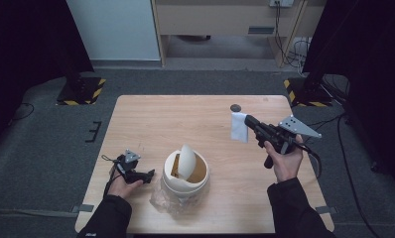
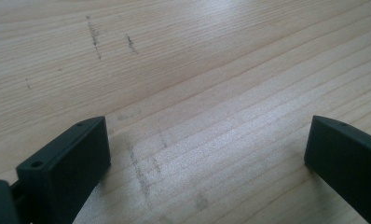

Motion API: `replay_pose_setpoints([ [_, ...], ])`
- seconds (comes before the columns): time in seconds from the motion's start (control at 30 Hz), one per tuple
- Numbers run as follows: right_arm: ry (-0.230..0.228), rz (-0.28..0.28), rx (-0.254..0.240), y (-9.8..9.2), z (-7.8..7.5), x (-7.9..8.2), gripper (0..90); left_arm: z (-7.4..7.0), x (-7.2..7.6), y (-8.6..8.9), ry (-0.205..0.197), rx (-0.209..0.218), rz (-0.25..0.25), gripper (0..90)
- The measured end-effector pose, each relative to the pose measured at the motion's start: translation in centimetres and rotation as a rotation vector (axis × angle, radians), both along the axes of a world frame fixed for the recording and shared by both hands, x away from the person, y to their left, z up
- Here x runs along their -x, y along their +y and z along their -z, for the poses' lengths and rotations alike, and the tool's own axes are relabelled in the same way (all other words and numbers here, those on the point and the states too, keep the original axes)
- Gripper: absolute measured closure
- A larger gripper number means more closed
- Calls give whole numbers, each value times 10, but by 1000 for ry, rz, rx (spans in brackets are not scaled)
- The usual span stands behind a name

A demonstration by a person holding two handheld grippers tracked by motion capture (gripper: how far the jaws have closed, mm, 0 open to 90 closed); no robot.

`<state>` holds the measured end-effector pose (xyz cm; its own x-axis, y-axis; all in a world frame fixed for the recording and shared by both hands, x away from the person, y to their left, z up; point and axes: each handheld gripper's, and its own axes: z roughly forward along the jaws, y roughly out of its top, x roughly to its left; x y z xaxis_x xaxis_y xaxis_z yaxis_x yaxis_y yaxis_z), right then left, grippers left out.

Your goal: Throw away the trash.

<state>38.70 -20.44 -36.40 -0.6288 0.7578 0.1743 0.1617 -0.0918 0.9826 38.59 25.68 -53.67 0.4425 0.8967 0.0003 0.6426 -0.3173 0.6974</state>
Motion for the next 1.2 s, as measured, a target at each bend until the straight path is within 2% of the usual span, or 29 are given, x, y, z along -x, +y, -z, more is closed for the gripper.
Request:
replay_pose_setpoints([
  [0.17,-31,9,-29,8,-9,6,886,0,0,0,0,0,0,0],
  [0.27,-45,17,-65,14,-10,13,886,0,0,0,0,1,-1,0],
  [0.43,-35,5,-110,32,0,20,886,0,0,0,1,1,-1,0],
  [0.53,-28,-9,-117,42,7,25,886,0,0,0,1,1,-1,0],
  [0.57,-29,-14,-104,47,9,28,886,0,0,0,1,1,-1,0],
  [0.7,-49,-23,-104,58,12,39,886,0,0,0,0,1,-1,0],
  [0.77,-52,-31,-105,60,12,44,886,0,0,0,0,1,-1,0],
  [0.83,-56,-46,-132,62,12,50,886,0,0,0,1,0,0,0],
  [1.03,-55,-74,-171,62,15,65,887,0,0,0,0,1,-1,0],
  [1.2,-45,-101,-186,67,19,71,887,0,0,0,0,1,-1,0],
])
